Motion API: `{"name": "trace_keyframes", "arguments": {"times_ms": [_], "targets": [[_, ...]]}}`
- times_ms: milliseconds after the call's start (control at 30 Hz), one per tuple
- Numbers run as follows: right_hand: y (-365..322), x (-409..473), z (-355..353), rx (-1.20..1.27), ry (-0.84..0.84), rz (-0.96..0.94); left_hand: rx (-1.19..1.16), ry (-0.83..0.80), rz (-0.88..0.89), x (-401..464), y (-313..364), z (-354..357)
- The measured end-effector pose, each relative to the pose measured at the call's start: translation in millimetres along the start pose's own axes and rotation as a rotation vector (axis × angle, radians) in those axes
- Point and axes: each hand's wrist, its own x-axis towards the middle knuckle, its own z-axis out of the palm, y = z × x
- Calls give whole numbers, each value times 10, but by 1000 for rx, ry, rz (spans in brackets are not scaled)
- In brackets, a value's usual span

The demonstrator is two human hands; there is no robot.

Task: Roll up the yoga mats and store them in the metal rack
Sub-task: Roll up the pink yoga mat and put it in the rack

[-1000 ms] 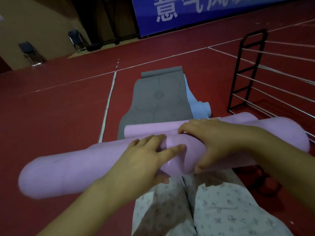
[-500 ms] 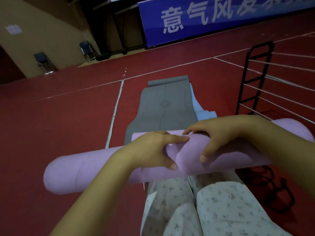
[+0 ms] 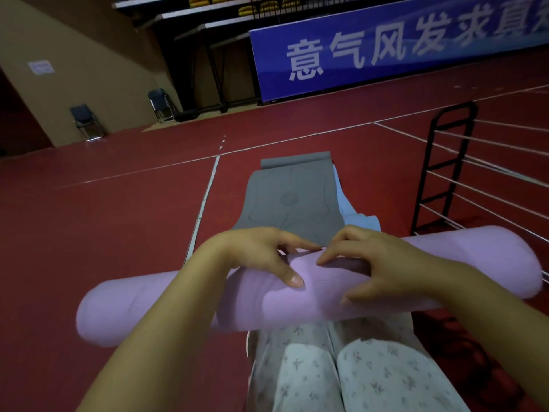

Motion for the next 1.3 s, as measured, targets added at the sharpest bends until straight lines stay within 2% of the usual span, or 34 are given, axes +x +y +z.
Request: {"name": "trace_keyframes", "arguments": {"times_ms": [133,267,367,633,733,833,1000,1133,1200,1300], "targets": [[62,20,-7,64,-2,5,96,30,-66,-12,73,28],[98,49,-26,109,-14,18,392,323,21,-150,201,226],[149,124,-64,143,-47,17,492,477,127,-275,197,445],[304,379,-182,236,-175,82,640,639,129,-200,-47,692],[329,456,-188,272,-177,95,561,563,72,-118,-42,573],[344,466,-188,235,-137,137,451,509,88,-63,-25,420],[306,321,-113,-182,140,58,402,457,83,0,-64,226],[180,209,32,-263,271,-34,352,368,32,81,-44,60],[165,196,120,-288,279,-75,317,331,14,141,-56,-13],[197,240,204,-286,225,-13,244,274,-10,194,-109,-101]]}}
